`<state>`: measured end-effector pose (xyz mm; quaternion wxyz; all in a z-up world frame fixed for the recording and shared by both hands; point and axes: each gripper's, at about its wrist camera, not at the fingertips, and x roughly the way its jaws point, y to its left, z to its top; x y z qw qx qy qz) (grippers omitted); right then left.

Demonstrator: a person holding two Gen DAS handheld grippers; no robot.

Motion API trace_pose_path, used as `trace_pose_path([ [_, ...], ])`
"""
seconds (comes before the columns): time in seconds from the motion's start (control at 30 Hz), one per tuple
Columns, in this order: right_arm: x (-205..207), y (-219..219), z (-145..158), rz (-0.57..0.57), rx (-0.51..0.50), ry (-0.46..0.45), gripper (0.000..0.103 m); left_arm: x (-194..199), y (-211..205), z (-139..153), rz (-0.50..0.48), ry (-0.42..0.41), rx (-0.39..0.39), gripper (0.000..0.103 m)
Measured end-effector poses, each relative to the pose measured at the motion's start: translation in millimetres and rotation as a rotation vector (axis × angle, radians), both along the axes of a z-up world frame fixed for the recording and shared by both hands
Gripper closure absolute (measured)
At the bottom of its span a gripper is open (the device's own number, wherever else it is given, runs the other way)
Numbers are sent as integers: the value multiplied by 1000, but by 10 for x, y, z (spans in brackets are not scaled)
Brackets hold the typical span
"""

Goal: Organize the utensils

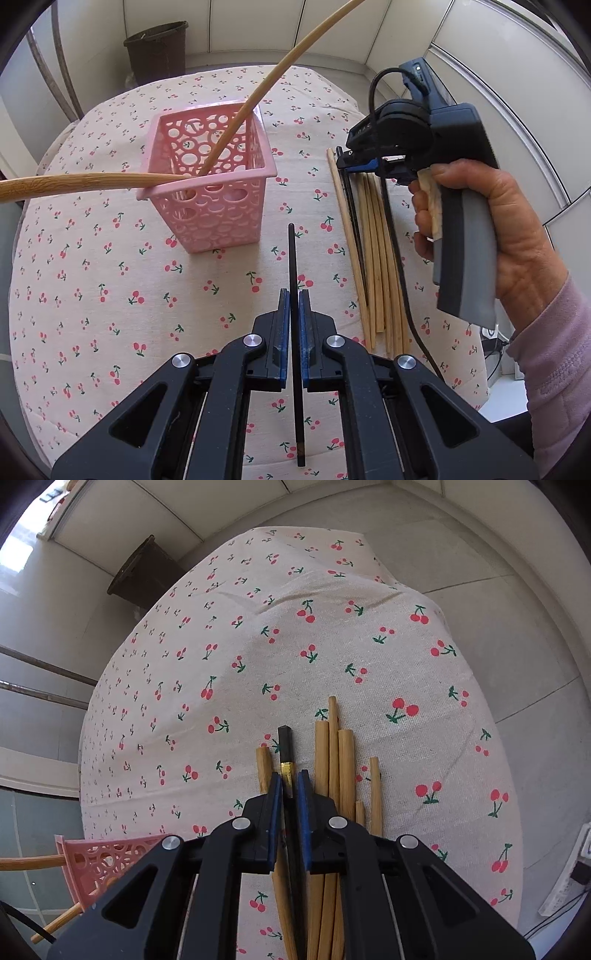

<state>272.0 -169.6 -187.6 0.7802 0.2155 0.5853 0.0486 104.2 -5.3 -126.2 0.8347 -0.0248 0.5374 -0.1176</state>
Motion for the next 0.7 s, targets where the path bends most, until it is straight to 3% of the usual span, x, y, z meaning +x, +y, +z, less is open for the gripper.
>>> trace_pose_path([
  [0.2,-101,49,85,16,-31,-79,96,-46,63,112,24,-38,-4,99],
  [0.4,-455,59,563,44,-32,-205,96,-199,167,352,27,-112,-20,99],
  [0.7,-1317,86,1273,96,-27,-377,96,-431,322,654,40,-203,-29,99],
])
